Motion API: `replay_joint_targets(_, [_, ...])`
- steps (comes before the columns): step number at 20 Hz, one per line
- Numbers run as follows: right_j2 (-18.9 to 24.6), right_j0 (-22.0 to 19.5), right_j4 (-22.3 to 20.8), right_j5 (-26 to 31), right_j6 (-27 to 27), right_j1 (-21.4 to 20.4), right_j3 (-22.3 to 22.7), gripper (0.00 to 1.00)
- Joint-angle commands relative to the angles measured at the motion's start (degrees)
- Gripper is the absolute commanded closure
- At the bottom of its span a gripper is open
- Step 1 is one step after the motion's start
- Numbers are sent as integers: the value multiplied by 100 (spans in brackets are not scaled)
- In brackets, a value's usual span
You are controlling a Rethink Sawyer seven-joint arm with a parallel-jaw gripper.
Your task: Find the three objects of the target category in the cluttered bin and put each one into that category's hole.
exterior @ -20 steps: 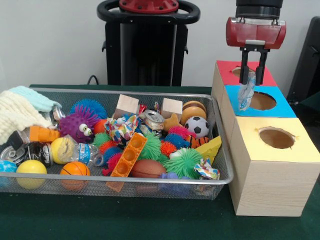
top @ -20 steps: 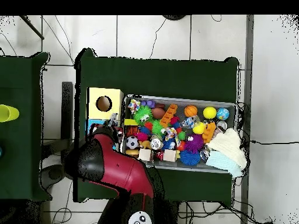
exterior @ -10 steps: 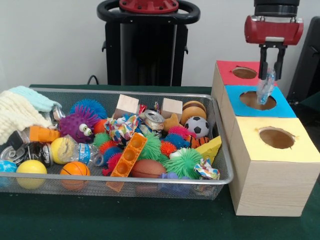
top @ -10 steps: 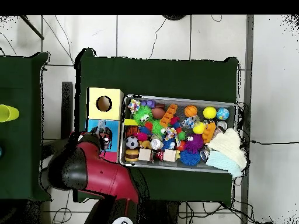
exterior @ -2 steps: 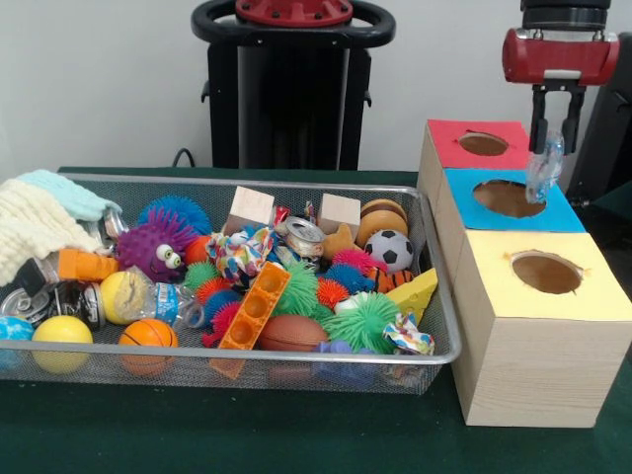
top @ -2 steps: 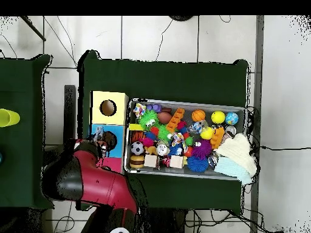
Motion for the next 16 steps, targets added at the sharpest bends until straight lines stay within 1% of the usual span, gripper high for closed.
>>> replay_joint_targets(1, [90, -152, 145, -47, 1447, 279, -53, 0])
replay_joint_targets(8, [-248, 22, 157, 16, 1411, 454, -277, 0])
replay_joint_targets(11, [-265, 28, 164, 21, 1411, 479, -315, 0])
replay_joint_targets(12, [-379, 117, 216, 167, 1459, 524, -380, 0])
replay_joint_targets(13, [-403, 141, 238, 245, 1487, 517, -396, 0])
replay_joint_targets(15, [-380, 93, 256, 383, 1494, 394, -440, 0])
replay_joint_targets(16, [-451, 82, 229, 620, 1465, 293, -511, 0])
